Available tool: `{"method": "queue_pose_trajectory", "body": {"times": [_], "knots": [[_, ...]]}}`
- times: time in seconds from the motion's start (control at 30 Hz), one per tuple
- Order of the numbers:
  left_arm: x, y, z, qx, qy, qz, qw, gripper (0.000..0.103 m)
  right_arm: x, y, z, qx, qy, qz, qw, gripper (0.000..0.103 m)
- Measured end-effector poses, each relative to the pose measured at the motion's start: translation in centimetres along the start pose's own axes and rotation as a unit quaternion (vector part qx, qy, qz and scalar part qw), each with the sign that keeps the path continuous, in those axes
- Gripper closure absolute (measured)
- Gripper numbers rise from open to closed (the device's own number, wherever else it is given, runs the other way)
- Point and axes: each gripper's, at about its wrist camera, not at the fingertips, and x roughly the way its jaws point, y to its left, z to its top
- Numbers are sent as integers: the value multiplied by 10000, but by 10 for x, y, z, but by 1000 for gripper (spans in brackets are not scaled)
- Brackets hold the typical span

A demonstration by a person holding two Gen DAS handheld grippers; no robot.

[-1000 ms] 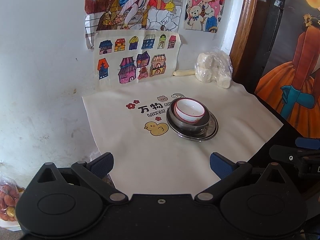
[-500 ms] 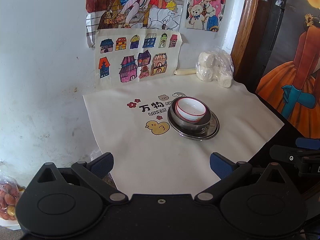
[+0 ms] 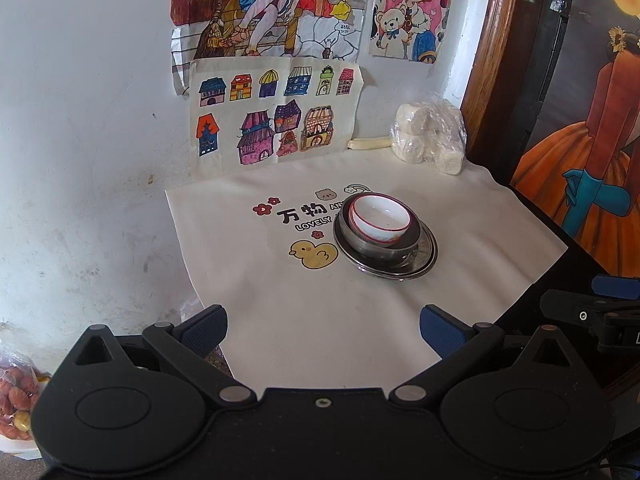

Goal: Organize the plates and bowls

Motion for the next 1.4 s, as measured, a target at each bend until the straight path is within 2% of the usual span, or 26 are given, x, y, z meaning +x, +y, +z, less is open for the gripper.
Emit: {"method": "queue_pose_trajectory", "body": {"times": [0.77,1.4], "knots": [[-16,-5,0,-80,-296,32,9995,1,-5,-5,-3,54,14,-40,10000,0],[-12,-4,2,-162,-208,-162,9995,1,-5,-6,-4,59,2,-69,10000,0]]}}
